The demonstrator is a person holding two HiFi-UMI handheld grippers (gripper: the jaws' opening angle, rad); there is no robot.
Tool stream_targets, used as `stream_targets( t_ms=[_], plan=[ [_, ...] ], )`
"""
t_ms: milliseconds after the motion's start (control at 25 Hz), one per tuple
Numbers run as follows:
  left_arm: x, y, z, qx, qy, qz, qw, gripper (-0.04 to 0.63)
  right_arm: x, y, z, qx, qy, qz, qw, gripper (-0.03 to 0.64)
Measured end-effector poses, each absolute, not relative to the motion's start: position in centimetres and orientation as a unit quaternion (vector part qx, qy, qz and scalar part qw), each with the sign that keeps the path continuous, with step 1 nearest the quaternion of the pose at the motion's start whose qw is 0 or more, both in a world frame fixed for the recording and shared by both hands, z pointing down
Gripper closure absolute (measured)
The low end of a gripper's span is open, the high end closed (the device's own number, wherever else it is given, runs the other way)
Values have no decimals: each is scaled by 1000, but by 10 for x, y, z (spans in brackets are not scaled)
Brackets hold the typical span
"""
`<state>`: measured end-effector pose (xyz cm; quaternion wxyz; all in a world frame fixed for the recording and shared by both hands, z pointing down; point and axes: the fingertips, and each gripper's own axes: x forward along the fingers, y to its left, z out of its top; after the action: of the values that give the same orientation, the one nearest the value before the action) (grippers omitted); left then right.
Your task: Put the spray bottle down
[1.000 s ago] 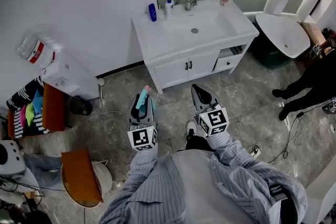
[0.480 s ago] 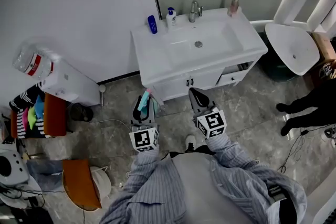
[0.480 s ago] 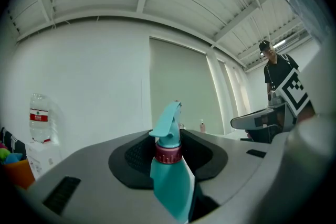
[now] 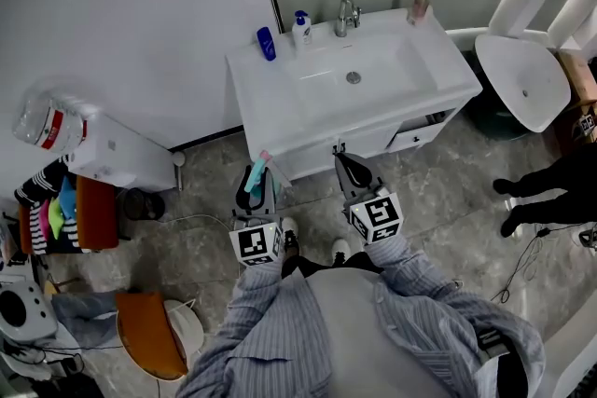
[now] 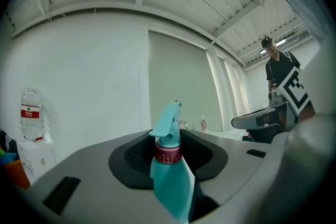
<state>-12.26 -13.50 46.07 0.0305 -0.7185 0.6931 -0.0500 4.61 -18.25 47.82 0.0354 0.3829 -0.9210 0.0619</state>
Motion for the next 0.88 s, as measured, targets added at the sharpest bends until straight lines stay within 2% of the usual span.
stream_targets(
  t_ms=[880],
  plan=[
    [-219, -360, 517, -804, 590, -49, 56, 456, -61, -330, 518, 456, -886, 60, 61, 601]
  ],
)
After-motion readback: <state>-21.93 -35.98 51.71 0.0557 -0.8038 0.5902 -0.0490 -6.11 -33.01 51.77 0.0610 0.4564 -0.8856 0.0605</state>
